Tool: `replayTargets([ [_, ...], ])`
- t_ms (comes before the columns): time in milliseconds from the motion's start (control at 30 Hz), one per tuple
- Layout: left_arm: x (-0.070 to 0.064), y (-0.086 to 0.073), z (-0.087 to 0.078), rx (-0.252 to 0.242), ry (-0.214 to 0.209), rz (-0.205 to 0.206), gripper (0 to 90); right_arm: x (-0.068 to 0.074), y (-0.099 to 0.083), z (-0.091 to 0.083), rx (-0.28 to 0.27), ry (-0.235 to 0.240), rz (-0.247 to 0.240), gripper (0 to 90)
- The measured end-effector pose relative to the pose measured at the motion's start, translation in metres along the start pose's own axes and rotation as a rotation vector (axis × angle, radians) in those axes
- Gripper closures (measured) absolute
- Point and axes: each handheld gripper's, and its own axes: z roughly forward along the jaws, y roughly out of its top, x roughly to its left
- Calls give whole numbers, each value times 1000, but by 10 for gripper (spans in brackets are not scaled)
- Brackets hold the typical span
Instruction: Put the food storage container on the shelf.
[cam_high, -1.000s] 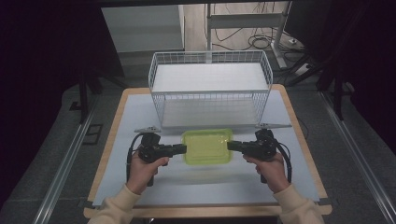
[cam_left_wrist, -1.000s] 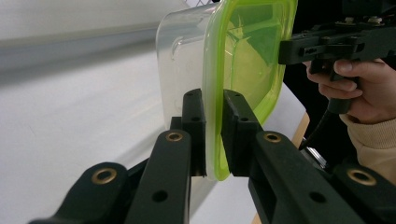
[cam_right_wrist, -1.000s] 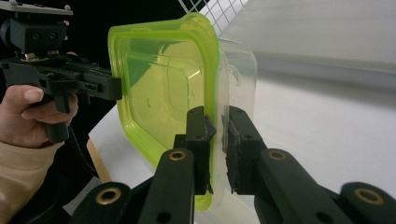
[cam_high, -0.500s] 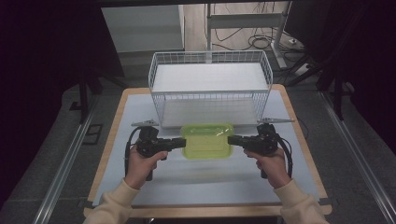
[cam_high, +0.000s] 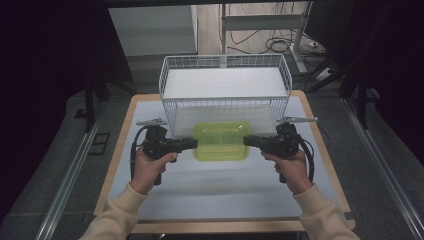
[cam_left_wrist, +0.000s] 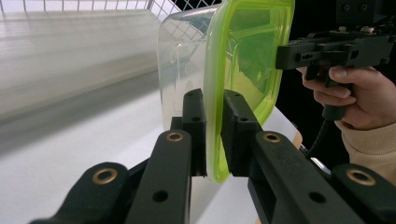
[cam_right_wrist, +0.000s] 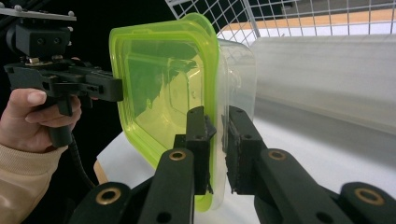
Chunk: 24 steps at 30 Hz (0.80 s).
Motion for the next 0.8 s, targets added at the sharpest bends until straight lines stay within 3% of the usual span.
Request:
replayTargets([
  [467,4,15,0,-5,-4,-6,814,0,14,1,-7,-7,1,810],
  [800,4,33,-7,-34,-7,-22,815,6,39,1,-9,-16,-12,810],
])
